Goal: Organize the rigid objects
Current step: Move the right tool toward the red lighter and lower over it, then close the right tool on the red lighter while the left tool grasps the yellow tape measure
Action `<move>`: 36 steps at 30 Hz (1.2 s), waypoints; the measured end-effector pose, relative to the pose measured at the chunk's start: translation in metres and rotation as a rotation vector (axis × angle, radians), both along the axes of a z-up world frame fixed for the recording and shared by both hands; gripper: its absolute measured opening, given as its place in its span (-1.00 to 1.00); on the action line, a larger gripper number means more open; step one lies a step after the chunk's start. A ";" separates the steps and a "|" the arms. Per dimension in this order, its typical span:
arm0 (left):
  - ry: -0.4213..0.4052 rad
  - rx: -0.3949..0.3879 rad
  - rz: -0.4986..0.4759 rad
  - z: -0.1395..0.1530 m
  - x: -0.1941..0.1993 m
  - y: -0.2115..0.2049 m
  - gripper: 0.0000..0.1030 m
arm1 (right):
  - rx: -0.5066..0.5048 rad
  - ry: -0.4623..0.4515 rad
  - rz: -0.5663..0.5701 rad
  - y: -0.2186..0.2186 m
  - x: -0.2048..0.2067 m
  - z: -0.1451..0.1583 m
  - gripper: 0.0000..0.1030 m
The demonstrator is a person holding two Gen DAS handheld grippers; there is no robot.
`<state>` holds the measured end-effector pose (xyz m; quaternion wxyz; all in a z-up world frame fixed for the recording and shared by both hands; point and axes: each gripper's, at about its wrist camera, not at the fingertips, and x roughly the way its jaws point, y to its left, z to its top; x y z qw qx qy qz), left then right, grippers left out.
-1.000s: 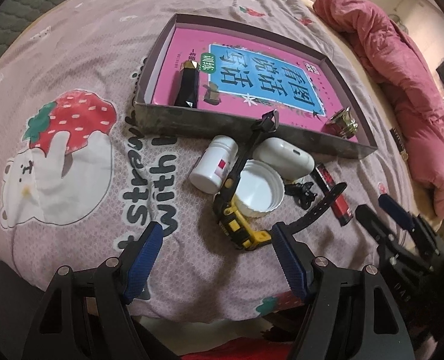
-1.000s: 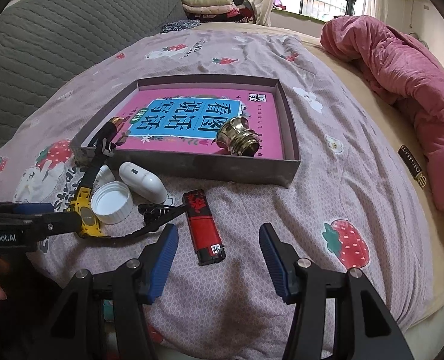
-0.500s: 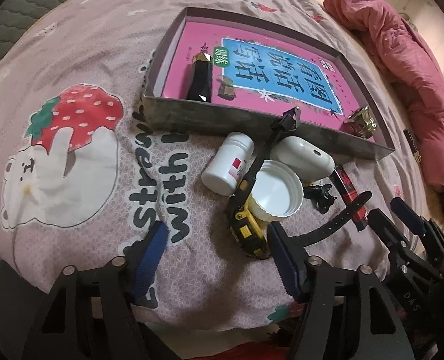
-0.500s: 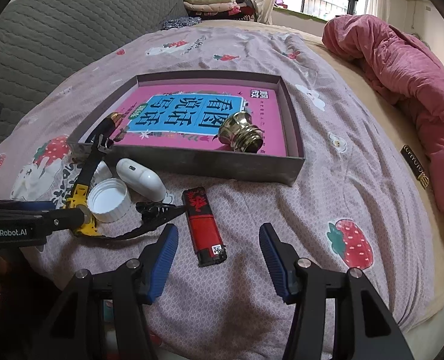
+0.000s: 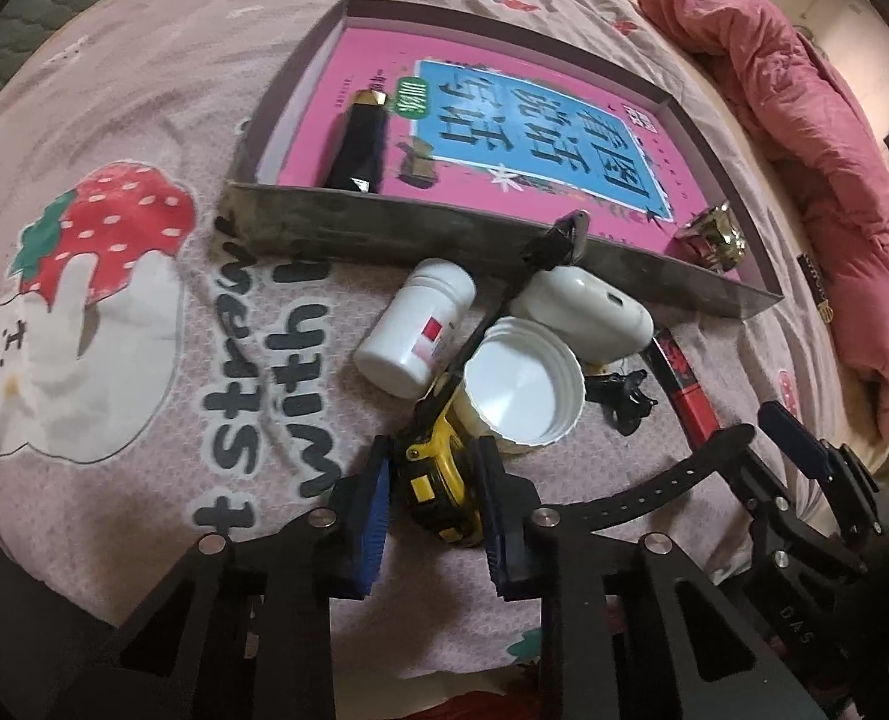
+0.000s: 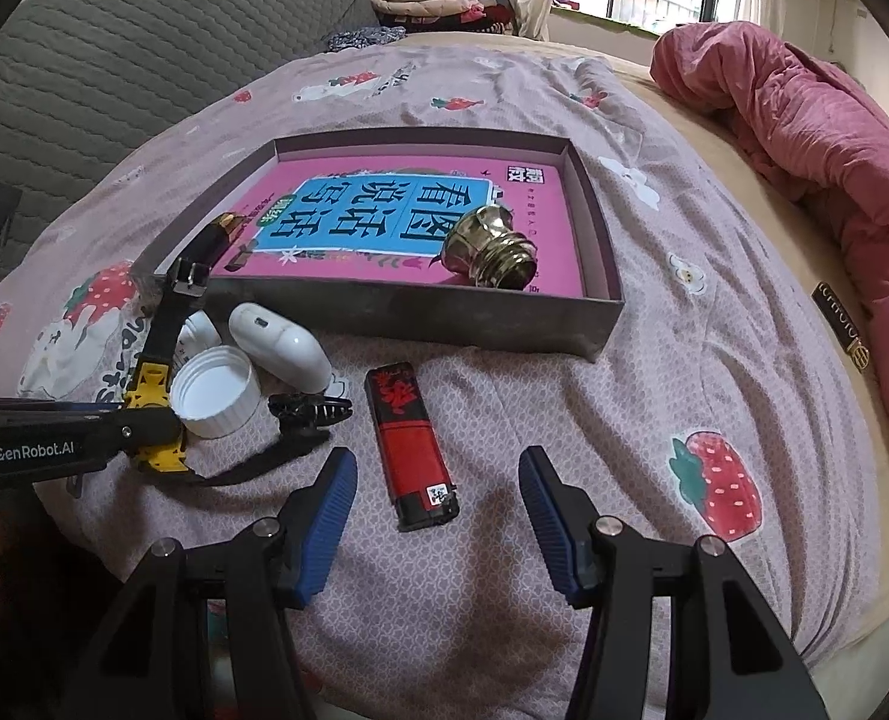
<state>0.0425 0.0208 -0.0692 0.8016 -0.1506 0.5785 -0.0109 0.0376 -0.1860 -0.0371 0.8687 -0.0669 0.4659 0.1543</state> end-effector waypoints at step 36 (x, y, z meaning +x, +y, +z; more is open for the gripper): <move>0.004 -0.046 0.010 -0.018 0.008 0.000 -0.56 | 0.028 0.011 0.097 0.015 0.038 -0.036 -0.55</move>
